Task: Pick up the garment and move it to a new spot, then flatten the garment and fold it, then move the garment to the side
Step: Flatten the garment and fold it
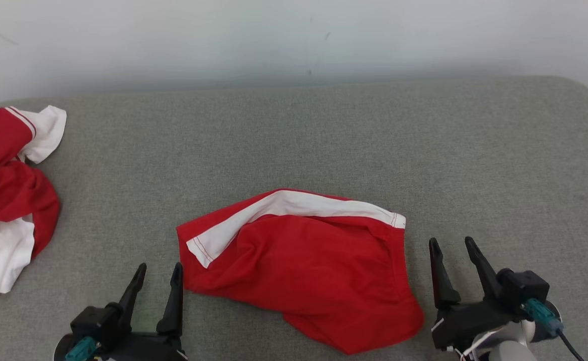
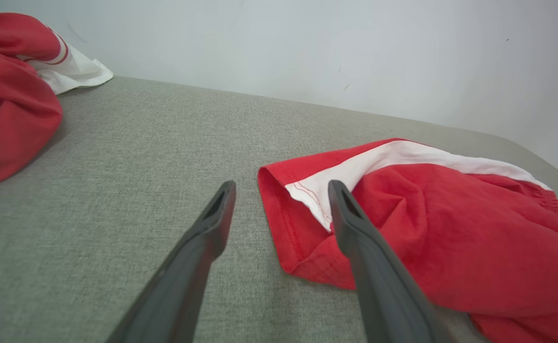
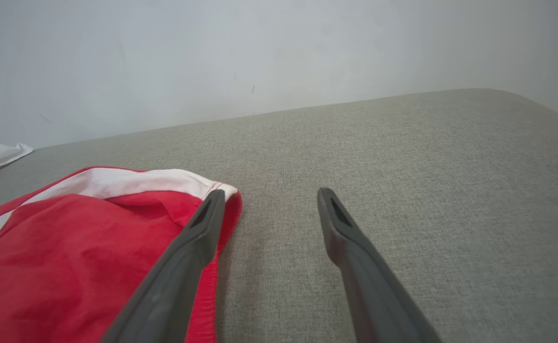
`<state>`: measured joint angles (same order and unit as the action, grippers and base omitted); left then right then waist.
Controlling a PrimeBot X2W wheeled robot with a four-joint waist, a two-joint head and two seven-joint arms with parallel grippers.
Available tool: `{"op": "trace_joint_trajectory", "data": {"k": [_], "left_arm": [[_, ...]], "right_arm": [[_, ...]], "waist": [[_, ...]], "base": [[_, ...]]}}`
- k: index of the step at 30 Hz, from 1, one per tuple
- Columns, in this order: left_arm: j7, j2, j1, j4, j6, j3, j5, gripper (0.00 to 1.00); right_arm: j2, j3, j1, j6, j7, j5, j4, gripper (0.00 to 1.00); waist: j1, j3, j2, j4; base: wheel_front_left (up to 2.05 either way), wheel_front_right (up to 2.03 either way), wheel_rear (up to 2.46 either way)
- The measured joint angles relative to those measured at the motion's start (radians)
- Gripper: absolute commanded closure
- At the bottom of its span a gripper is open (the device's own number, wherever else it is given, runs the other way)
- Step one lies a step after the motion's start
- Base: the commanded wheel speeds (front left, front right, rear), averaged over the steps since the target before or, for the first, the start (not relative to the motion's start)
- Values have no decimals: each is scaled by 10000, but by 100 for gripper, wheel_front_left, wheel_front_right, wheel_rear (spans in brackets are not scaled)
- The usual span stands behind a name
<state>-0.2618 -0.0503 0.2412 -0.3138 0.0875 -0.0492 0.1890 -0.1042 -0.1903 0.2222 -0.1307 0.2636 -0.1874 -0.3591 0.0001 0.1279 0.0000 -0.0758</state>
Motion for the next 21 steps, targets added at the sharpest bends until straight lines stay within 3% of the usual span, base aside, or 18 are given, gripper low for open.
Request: {"op": "trace_joint_trajectory", "data": {"k": [5, 11, 21], "left_arm": [[0, 0, 546, -136, 105, -96, -40, 0], [0, 2, 1100, -284, 213, -295, -54, 0], [0, 0, 1286, -318, 253, -380, -52, 0]], "right_arm": [[36, -397, 630, 0, 4, -694, -397, 0], [84, -1227, 1476, 0, -174, -2591, -800, 0], [-449, -2316, 1850, 0, -593, -4999, -848, 0]], "waist": [[0, 392, 1, 58], [0, 924, 0, 138], [0, 1297, 1, 209]], "base": [[0, 0, 0], [0, 0, 0], [0, 0, 0]]}}
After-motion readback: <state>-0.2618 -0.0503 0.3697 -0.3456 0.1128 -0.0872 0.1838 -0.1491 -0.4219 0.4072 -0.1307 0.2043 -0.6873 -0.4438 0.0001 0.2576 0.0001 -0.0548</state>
